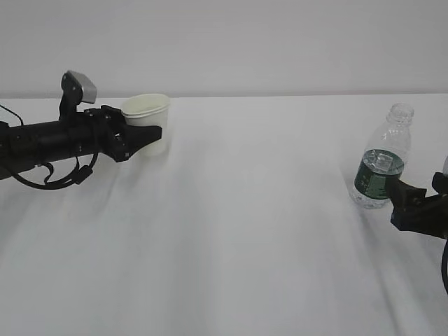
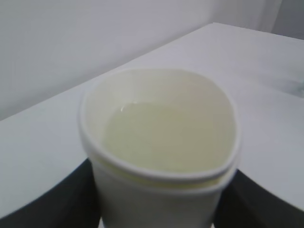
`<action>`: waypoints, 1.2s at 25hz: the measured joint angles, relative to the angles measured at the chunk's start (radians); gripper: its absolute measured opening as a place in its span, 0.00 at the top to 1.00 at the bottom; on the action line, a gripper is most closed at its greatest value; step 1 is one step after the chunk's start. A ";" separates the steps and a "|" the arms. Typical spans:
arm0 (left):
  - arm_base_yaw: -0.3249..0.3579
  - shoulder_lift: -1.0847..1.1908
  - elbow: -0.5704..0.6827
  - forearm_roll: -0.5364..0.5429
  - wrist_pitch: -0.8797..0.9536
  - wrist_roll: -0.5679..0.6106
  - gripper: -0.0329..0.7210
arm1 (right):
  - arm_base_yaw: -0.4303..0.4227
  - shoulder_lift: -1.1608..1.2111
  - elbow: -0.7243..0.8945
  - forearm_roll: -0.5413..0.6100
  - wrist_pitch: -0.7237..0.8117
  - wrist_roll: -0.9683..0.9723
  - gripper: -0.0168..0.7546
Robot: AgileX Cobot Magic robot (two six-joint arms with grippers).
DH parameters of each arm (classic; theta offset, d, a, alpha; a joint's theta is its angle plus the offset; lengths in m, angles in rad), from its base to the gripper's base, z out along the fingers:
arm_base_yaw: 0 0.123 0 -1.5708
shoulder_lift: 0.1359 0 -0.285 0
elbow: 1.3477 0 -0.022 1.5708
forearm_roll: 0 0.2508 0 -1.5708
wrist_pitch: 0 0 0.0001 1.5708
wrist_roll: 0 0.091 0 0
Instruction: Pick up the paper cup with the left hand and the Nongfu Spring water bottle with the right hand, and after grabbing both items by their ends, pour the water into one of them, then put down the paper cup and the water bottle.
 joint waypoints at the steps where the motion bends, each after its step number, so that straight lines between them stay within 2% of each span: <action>1: 0.000 0.000 0.006 -0.013 0.000 0.016 0.36 | 0.000 0.000 0.000 0.000 0.000 0.000 0.22; 7: 0.000 0.000 0.030 -0.074 -0.015 0.081 0.36 | 0.000 0.000 0.000 0.000 0.000 0.000 0.22; 30: 0.000 0.105 0.030 -0.156 -0.060 0.215 0.37 | 0.000 0.000 0.000 0.000 0.000 0.000 0.22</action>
